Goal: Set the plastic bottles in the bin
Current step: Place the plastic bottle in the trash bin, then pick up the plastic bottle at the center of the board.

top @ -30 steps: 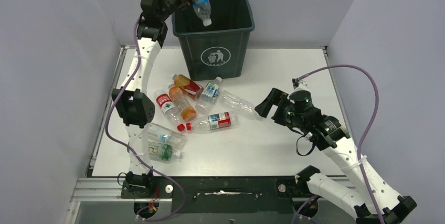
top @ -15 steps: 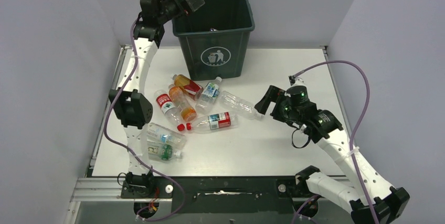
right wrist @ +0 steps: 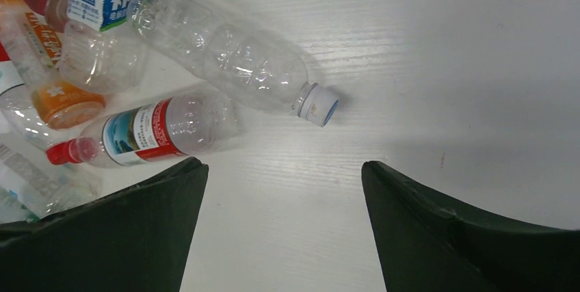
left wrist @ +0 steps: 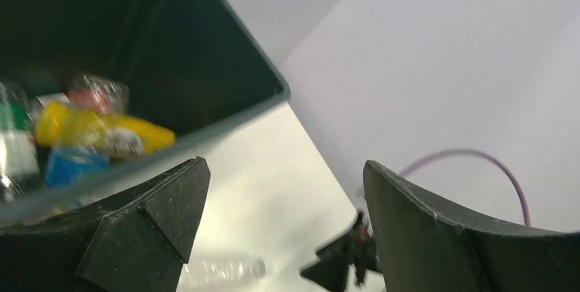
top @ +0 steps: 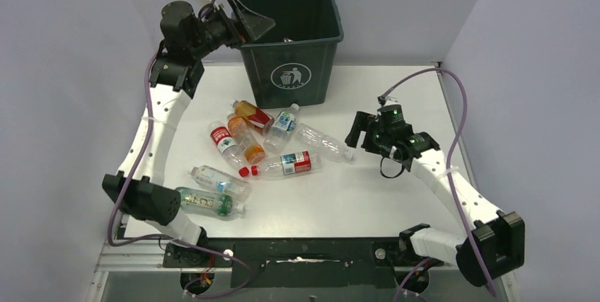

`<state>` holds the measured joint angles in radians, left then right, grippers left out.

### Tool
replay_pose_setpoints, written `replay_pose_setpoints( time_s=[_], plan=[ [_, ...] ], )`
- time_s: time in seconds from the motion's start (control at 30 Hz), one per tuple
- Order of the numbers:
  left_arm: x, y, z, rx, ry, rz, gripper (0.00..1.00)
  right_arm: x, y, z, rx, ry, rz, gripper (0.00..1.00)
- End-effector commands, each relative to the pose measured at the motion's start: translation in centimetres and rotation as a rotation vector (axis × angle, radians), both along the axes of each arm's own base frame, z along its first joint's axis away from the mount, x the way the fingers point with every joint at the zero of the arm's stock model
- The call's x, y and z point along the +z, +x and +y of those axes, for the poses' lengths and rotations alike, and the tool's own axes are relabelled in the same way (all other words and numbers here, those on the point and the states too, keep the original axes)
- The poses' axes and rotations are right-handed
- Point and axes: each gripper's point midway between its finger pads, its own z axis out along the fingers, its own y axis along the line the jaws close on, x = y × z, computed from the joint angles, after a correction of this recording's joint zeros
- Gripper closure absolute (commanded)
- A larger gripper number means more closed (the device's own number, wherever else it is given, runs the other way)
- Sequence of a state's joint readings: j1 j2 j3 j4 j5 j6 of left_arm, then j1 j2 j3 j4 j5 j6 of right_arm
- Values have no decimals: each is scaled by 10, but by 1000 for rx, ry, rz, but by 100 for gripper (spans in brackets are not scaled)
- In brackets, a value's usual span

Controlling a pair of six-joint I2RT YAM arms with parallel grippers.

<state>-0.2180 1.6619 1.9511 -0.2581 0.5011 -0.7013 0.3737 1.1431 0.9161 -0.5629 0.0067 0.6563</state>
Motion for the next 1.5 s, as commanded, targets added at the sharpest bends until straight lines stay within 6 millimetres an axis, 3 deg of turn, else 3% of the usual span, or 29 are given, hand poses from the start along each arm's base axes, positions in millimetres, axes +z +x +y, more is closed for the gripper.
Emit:
replay_pose_setpoints(
  time_s=[0.0, 0.2, 0.4, 0.6, 0.77, 1.27, 1.47],
  plan=[
    [-34, -45, -19, -75, 28, 43, 16, -2, 24, 4, 75, -61, -68, 16],
    [-112, -95, -35, -122, 69, 187, 16, -33, 28, 2, 96, -102, -39, 23],
    [-157, -133, -35, -135, 90, 278, 16, -49, 42, -1, 124, -172, -35, 27],
    [-163, -153, -26, -125, 107, 287, 16, -68, 50, -7, 156, -247, -14, 37],
    [-172, -159, -24, -130, 127, 308, 16, -79, 53, -11, 177, -288, -14, 38],
    [-183, -161, -30, -160, 131, 331, 16, -101, 53, 16, 297, -215, 8, 41],
    [-185, -161, -32, -166, 132, 334, 16, -101, 47, 27, 333, -213, -4, 43]
  ],
)
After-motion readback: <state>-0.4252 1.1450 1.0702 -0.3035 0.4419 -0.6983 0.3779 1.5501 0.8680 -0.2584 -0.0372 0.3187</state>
